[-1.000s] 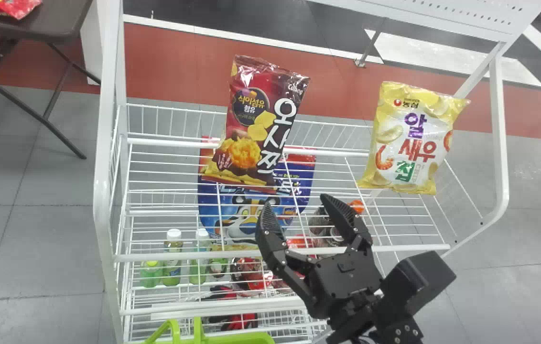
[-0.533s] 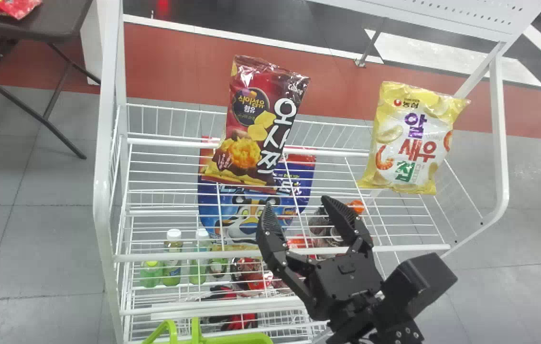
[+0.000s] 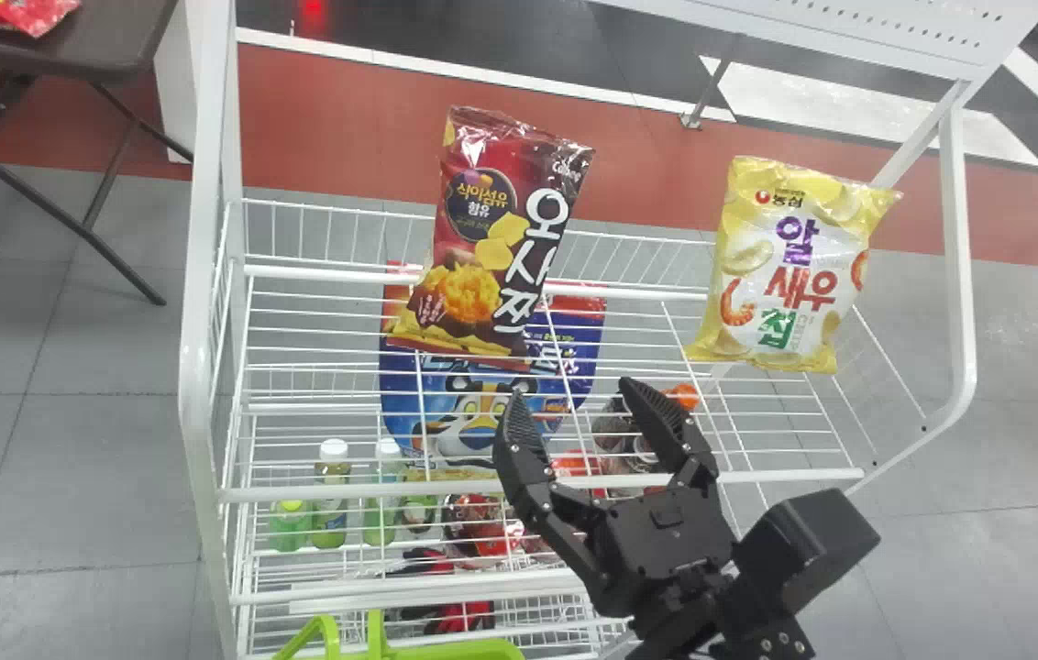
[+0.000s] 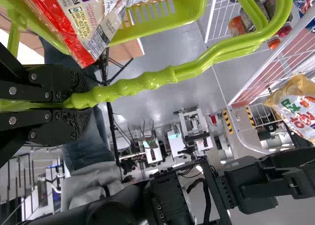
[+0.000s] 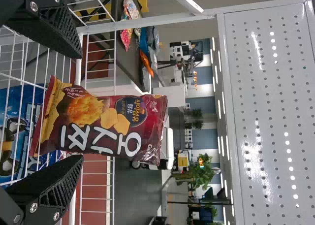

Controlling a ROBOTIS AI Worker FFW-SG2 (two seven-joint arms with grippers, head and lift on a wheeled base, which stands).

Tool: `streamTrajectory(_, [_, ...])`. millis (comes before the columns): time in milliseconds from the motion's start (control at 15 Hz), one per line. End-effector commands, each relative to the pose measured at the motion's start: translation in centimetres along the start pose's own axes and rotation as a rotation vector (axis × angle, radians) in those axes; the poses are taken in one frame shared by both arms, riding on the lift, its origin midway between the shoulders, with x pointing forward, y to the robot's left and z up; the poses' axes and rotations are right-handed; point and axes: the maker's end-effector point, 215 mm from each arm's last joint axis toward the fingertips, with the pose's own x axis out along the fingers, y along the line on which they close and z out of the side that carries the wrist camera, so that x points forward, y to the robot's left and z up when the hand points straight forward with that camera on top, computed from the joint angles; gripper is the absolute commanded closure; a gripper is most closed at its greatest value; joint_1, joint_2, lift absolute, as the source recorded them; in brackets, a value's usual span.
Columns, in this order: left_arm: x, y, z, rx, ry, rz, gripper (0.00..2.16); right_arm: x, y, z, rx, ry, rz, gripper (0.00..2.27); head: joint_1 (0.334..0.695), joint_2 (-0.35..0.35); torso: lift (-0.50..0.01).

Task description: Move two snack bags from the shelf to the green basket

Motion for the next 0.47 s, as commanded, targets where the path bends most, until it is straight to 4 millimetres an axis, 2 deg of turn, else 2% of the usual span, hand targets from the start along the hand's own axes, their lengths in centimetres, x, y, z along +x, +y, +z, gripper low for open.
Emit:
streamTrajectory(0, [0.01, -0.06, 0.0, 0.0, -0.001, -0.001, 2.05, -0.01, -0.03, -0.19, 0.0, 0.006, -0.004, 0.09, 0.695, -0.35, -0.016])
streamTrajectory(400, [0.01, -0.04, -0.12, -0.005, -0.002, -0.002, 2.05, -0.02, -0.04, -0.27, 0.003, 0.006, -0.006, 0.09, 0.695, -0.35, -0.016])
